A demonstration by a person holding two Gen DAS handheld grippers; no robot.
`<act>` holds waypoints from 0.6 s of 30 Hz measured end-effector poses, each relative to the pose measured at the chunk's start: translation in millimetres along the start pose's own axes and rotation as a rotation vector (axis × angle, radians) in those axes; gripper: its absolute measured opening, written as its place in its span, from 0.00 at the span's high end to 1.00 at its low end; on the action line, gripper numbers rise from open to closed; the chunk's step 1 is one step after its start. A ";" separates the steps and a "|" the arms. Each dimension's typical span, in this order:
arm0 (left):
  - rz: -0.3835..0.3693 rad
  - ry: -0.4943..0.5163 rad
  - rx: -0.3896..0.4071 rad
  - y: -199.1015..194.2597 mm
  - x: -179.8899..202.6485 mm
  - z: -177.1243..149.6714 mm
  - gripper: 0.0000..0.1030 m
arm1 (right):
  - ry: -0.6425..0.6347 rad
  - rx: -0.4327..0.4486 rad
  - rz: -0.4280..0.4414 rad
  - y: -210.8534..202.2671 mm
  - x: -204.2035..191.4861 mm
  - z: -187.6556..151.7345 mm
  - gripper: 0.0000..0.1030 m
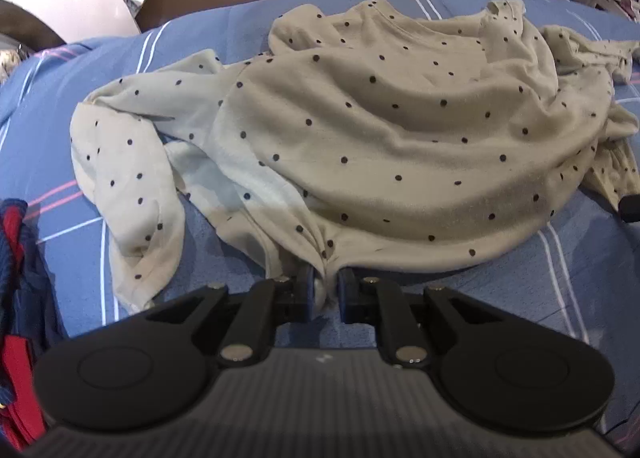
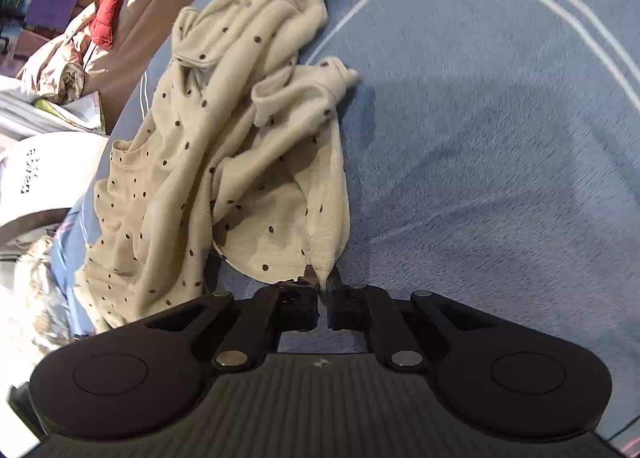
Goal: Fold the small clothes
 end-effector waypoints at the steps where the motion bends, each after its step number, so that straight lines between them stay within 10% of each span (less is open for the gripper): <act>1: -0.025 -0.031 0.003 -4.3 -4.9 2.1 0.91 | -0.003 0.011 -0.002 -4.6 -0.3 0.6 0.94; 12: -0.140 -0.119 0.237 -143.6 -46.1 59.4 0.91 | -0.167 0.117 0.162 -119.5 -33.5 27.4 0.95; 18: -0.086 -0.155 0.281 -100.4 -77.3 160.9 0.90 | -0.280 0.291 0.143 -104.5 -64.6 96.6 0.95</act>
Point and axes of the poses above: each gripper's, at about its wrist camera, not at the fingertips, and y roughly the way its jaws point, x to its right, z to its top, the point moved 4 cm from there along y, roughly the way its jaws point, and after that the axes turned 1 degree about -z, right-handed, at the moved point
